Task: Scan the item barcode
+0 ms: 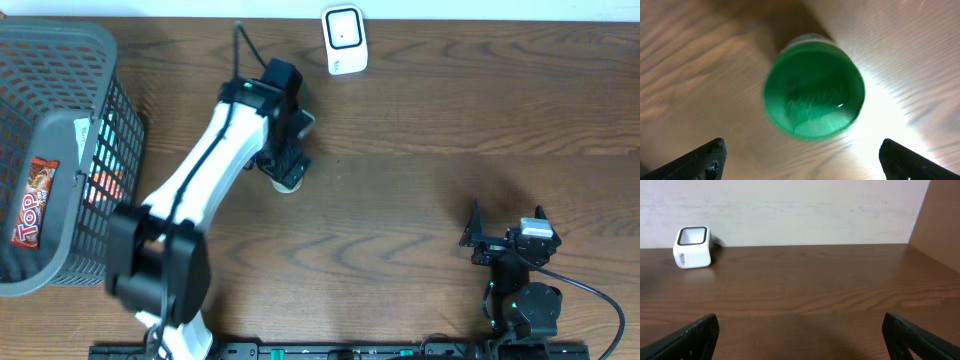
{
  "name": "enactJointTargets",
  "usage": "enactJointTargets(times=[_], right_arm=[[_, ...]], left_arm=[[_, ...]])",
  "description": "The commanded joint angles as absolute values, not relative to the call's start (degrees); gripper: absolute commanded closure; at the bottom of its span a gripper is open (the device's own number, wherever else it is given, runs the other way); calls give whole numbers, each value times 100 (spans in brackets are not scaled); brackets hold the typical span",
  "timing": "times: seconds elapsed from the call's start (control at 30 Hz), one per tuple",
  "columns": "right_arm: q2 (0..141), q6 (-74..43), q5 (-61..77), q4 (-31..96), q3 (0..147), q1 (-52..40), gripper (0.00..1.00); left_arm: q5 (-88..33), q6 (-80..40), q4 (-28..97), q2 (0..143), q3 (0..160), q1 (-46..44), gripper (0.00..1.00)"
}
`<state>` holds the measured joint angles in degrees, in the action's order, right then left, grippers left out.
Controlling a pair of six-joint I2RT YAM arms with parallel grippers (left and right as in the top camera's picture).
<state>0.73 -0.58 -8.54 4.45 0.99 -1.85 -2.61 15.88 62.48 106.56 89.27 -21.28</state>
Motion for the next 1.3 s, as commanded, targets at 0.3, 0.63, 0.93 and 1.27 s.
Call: enactJointTargets(times=[0.3, 0.63, 0.93, 1.27], right_arm=[[64, 5, -847, 449, 82, -224, 1], [64, 5, -847, 449, 82, -224, 1], [64, 5, -847, 449, 82, -224, 1], [64, 8, -847, 449, 82, -224, 1]], left_arm=[[-318, -6702, 5918, 10025, 8899, -2213, 2], [-445, -8468, 6154, 10090, 8899, -2248, 2], [-381, -9233, 6117, 10602, 8899, -2248, 2], [-379, -9271, 5686, 11319, 8899, -2047, 2]])
